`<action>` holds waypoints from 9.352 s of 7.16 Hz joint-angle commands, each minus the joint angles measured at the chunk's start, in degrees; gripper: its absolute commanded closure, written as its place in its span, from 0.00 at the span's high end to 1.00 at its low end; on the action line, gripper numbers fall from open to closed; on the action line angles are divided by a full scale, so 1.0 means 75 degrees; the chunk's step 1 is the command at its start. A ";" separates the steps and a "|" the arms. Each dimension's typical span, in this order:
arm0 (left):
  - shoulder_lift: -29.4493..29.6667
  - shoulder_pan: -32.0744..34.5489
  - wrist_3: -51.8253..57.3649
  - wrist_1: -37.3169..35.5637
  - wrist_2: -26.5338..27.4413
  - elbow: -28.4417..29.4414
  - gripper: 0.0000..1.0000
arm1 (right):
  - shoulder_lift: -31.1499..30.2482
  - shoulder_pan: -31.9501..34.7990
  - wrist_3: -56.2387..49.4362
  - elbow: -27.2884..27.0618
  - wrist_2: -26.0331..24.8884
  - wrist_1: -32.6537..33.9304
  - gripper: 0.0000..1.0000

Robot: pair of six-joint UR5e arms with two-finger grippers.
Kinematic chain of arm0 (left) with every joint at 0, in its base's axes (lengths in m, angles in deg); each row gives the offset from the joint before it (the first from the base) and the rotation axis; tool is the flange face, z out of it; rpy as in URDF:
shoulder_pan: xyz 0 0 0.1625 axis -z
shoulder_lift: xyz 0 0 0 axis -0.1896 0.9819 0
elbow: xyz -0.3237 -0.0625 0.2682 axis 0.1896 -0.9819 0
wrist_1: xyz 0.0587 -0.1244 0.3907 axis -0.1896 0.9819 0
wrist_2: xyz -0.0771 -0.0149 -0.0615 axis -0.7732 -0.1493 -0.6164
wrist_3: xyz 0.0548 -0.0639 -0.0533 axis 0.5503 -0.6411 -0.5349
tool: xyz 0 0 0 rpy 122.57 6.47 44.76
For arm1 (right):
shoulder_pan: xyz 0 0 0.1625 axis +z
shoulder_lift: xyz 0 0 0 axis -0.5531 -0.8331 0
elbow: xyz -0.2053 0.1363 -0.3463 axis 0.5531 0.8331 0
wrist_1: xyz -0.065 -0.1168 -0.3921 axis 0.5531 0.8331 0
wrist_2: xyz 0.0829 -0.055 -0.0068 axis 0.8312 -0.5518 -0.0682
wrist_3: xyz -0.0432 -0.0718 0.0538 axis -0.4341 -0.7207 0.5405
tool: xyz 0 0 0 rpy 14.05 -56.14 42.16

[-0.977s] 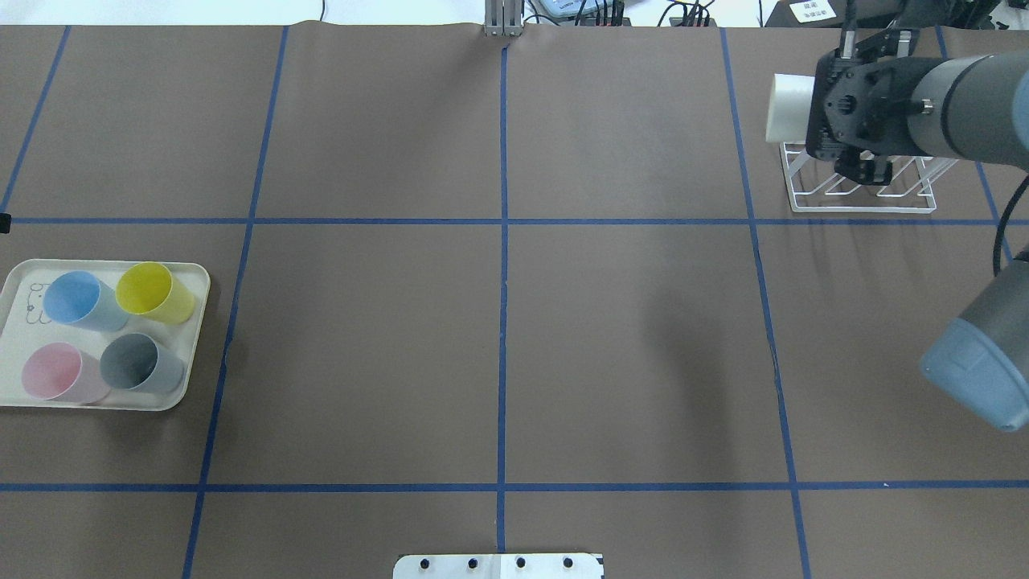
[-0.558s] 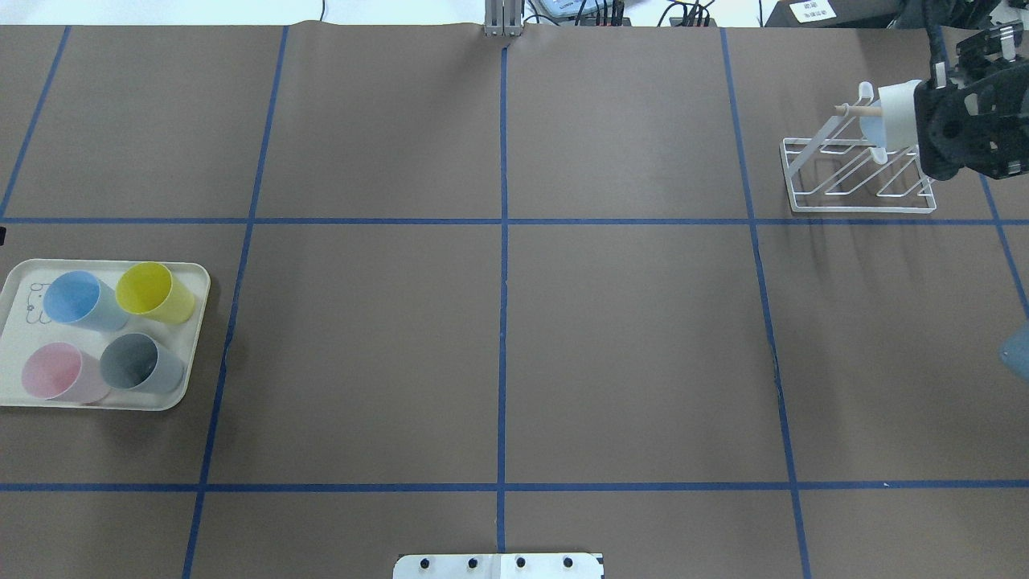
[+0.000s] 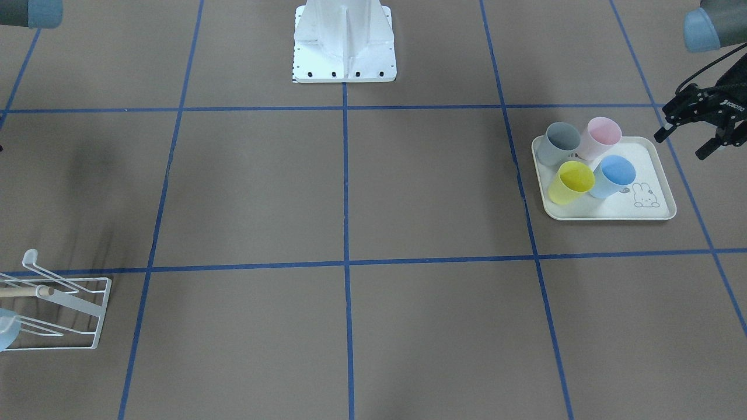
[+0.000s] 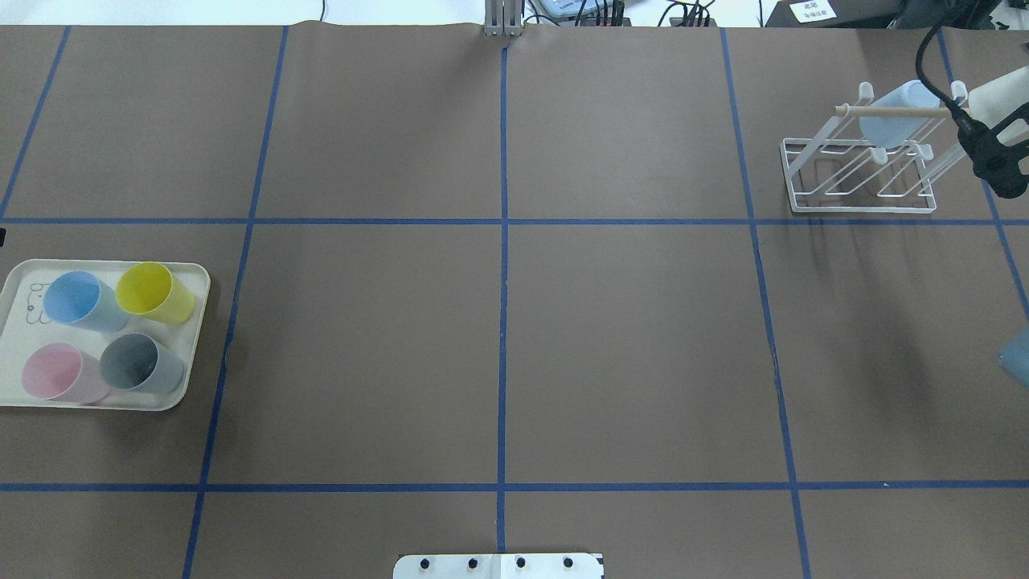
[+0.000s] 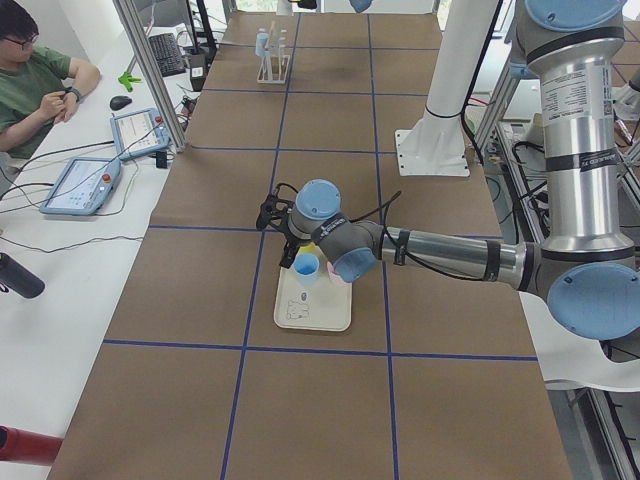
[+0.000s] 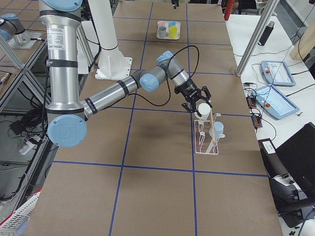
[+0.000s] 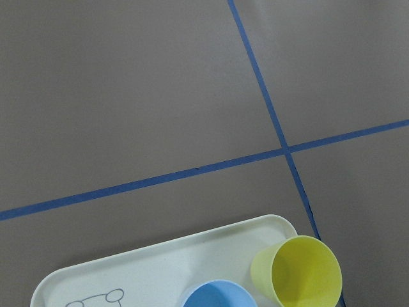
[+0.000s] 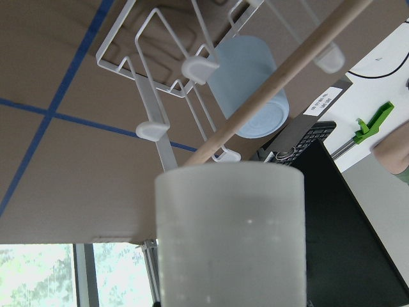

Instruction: Transfer IKEA cup to right arm and place on rack

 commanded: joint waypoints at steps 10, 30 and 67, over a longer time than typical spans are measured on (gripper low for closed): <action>-0.0009 0.0000 -0.0070 0.0024 -0.0006 0.0012 1.00 | 0.0677 -0.1438 -0.0014 0.1871 -0.2134 -0.0073 0.53; -0.0232 -0.0082 -0.0515 0.0070 0.0896 -0.0211 1.00 | 0.1462 -0.1918 0.9003 0.0091 0.1579 -0.1727 0.99; 0.2272 0.0071 -0.7971 0.0046 -0.0557 -0.1042 0.00 | 0.3396 -0.2855 1.2469 0.2362 0.3702 -0.5432 1.00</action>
